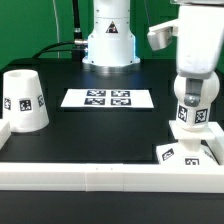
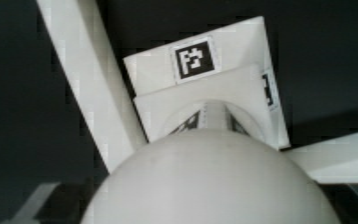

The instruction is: Assemble lamp

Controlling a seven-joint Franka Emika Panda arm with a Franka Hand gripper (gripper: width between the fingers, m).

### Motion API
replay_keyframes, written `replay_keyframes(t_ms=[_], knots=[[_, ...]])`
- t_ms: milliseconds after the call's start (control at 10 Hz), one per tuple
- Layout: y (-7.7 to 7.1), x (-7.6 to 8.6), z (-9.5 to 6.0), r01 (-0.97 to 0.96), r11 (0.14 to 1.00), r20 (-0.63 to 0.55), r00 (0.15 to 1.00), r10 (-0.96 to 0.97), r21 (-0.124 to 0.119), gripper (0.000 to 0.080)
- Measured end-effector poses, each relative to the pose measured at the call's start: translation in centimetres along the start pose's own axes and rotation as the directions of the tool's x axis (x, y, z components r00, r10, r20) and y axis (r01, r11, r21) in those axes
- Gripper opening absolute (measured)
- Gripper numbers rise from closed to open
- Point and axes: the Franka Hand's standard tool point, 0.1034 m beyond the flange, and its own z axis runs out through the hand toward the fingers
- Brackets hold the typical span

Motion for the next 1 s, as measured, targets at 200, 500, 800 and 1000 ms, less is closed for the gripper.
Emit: replay_keyframes(t_ms=[200,500,800,1000], knots=[[-0.1,0.25,-0.01,-0.129,0.992,-0.007,0.992,0.129,0.001,0.0576],[-0.14,0.27,0.02,-0.311,0.95,-0.007,0.95,0.311,0.005,0.0576],[-0.22,0.34,0.05,-0.517,0.856,-0.006,0.856,0.517,0.008,0.0576],[-0.43,0.77,0.19,-0.73,0.683,-0.01,0.683,0.73,0.007,0.0576]])
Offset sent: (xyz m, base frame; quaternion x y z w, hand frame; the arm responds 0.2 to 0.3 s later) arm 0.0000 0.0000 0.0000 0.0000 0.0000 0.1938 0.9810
